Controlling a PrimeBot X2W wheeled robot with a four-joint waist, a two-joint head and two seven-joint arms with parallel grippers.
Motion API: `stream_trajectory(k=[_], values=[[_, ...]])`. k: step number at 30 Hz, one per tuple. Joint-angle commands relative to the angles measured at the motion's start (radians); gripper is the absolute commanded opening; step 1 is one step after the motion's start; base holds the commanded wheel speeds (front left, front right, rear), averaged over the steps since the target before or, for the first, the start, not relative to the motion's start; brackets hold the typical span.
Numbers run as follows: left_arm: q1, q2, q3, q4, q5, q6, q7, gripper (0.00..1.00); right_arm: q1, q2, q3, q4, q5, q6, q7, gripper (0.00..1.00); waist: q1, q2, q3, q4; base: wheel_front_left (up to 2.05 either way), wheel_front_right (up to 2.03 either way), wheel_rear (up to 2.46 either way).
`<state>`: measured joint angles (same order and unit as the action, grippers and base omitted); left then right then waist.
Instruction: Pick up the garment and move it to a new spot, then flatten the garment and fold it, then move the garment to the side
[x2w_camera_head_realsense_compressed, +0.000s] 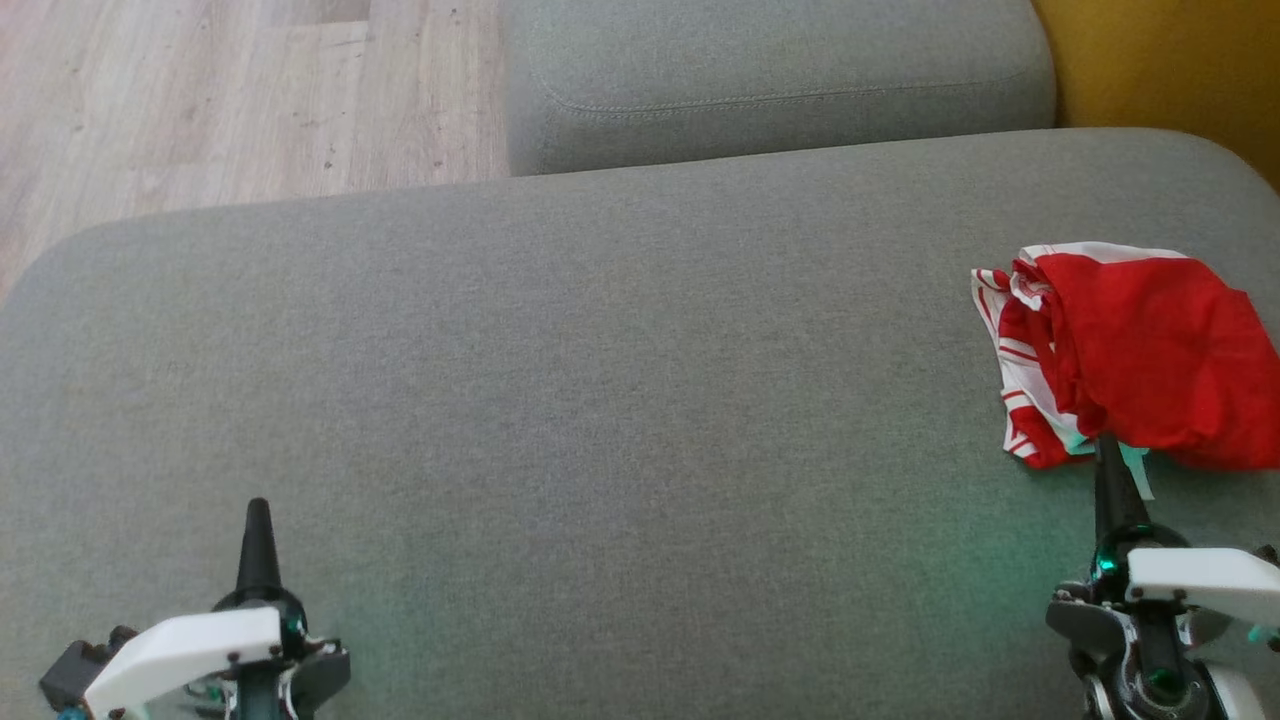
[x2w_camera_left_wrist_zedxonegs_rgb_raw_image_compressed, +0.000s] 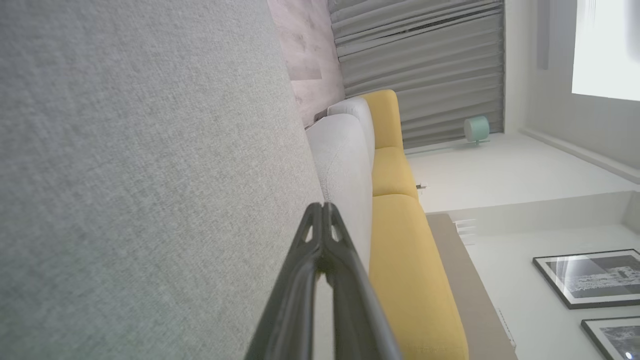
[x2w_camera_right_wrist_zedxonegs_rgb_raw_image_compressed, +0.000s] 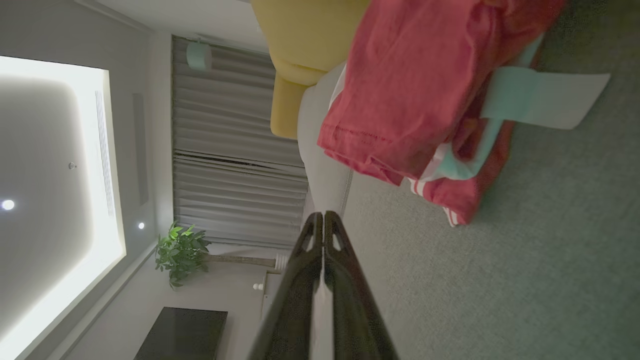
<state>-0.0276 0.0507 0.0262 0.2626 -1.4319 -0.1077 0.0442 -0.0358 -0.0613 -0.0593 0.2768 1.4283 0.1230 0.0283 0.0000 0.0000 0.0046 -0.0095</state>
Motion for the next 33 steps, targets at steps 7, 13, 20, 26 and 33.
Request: stream_trajectory(k=[7, 13, 20, 26, 33], values=[[-0.065, 0.012, 0.048, -0.023, -0.084, -0.017, 0.025, 0.0, -0.062, -0.015, 0.0, -0.034, 0.094, 0.007, 0.026, 0.0, 0.0, 0.0, -0.001, 0.004, 0.0, 0.0, 0.0], [-0.073, 0.011, 0.062, -0.02, -0.146, -0.02, 0.043, 0.0, -0.066, -0.015, -0.011, -0.034, 0.162, 0.007, 0.044, 0.0, 0.0, 0.0, -0.001, 0.007, 0.0, 0.0, 0.0], [-0.079, 0.011, 0.073, -0.018, -0.189, -0.023, 0.057, 0.0, -0.069, -0.013, -0.021, -0.034, 0.208, 0.008, 0.058, 0.0, 0.0, 0.0, -0.001, 0.01, 0.0, 0.0, 0.0], [-0.079, 0.01, 0.074, -0.018, -0.188, -0.023, 0.058, 0.0, -0.069, -0.012, -0.023, -0.034, 0.206, 0.008, 0.06, 0.0, 0.0, 0.0, -0.001, 0.01, 0.0, 0.0, 0.0], [-0.079, 0.009, 0.075, -0.018, -0.187, -0.023, 0.059, 0.0, -0.07, -0.01, -0.026, -0.034, 0.204, 0.008, 0.062, 0.0, 0.0, 0.0, -0.001, 0.01, 0.0, 0.0, 0.0]])
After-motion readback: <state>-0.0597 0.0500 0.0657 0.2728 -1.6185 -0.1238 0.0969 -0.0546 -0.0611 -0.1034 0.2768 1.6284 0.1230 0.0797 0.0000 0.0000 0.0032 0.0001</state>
